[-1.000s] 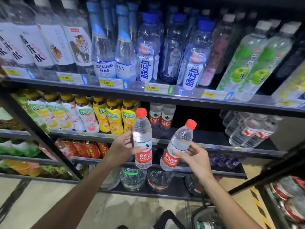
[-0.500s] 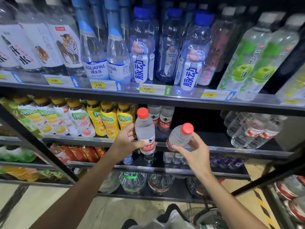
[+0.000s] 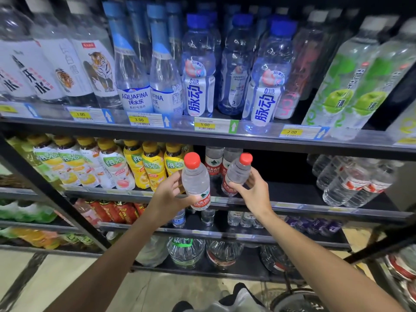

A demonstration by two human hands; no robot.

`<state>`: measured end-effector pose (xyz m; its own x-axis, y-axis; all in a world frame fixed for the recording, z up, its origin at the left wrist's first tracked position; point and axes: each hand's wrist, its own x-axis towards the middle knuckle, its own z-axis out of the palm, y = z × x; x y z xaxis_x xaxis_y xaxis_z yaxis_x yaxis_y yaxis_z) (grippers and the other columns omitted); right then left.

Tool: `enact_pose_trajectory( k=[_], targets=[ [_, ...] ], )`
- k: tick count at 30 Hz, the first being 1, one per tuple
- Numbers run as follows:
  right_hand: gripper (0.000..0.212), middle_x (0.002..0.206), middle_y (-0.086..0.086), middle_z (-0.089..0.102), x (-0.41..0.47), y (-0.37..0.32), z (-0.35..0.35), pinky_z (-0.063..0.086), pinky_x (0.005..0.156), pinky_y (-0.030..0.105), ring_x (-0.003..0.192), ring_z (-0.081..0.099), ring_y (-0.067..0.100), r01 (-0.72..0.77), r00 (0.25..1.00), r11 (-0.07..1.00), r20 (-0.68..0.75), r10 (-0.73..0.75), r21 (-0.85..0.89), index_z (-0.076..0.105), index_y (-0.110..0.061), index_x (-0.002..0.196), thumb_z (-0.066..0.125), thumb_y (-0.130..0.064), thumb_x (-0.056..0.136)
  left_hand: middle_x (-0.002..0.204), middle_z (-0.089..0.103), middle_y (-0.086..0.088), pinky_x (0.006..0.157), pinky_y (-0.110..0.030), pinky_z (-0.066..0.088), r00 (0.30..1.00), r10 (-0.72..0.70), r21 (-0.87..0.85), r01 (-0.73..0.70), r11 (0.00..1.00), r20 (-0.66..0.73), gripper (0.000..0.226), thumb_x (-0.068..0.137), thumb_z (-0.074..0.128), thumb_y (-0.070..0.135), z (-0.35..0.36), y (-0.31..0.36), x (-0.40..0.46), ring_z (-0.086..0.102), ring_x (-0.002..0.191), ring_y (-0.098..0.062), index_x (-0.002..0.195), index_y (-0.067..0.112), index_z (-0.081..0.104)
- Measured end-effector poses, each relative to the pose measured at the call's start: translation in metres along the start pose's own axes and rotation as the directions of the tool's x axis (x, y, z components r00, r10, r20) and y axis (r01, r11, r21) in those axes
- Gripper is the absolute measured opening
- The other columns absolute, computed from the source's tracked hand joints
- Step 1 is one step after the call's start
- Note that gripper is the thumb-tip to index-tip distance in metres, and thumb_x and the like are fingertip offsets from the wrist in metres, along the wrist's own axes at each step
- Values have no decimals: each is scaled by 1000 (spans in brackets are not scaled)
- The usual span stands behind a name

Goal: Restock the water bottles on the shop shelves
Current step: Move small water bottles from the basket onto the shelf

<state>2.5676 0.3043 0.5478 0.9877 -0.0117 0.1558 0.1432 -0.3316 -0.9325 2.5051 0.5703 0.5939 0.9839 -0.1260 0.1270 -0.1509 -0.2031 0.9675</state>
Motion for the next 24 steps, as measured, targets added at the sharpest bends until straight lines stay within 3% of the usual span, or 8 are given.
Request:
enact_pose_trajectory(
  k=[5,7,10,14,18,24],
  targets=[
    [55,118,-16,74,16,10,0,55,103,40,111,68,2,-23,995,997,92,30,-78,62,-24,129,88,-27,81,134,66,0,107,-44,51,995,95,67,-96,993,24,62,82,85,13,-6,-1,-6,60,129,-21,137,13,56],
    [53,119,-13,73,21,10,1,55,102,42,111,68,4,-38,992,994,117,49,-98,61,-23,128,86,-32,82,132,66,-2,107,-48,51,994,107,85,-108,991,26,60,82,84,12,-7,-2,-5,61,128,-22,135,8,56],
    [54,121,-7,71,24,7,2,56,99,41,111,67,8,-42,988,982,136,67,-183,55,-20,129,79,-42,86,129,67,1,105,-47,52,991,129,103,-131,986,28,56,83,84,15,-4,-2,2,62,125,-21,133,10,58],
    [48,125,0,67,20,7,4,53,95,36,112,64,15,30,987,949,156,20,-312,45,-14,130,68,-40,96,128,66,12,104,-29,51,986,164,145,-166,975,26,56,81,85,29,5,-3,14,61,125,-14,131,27,59],
    [49,127,1,63,21,7,5,47,92,31,112,60,15,37,983,937,180,29,-348,41,-11,134,64,-37,99,132,62,18,103,-14,44,973,232,195,-231,953,17,64,81,83,19,15,-9,32,57,128,-7,137,32,54],
    [50,127,3,63,21,8,5,50,95,37,112,61,17,41,982,943,187,23,-329,39,-10,135,62,-38,101,133,58,9,110,-33,47,972,233,221,-234,947,31,69,77,86,14,30,-29,63,56,129,-17,138,23,56]
  ],
)
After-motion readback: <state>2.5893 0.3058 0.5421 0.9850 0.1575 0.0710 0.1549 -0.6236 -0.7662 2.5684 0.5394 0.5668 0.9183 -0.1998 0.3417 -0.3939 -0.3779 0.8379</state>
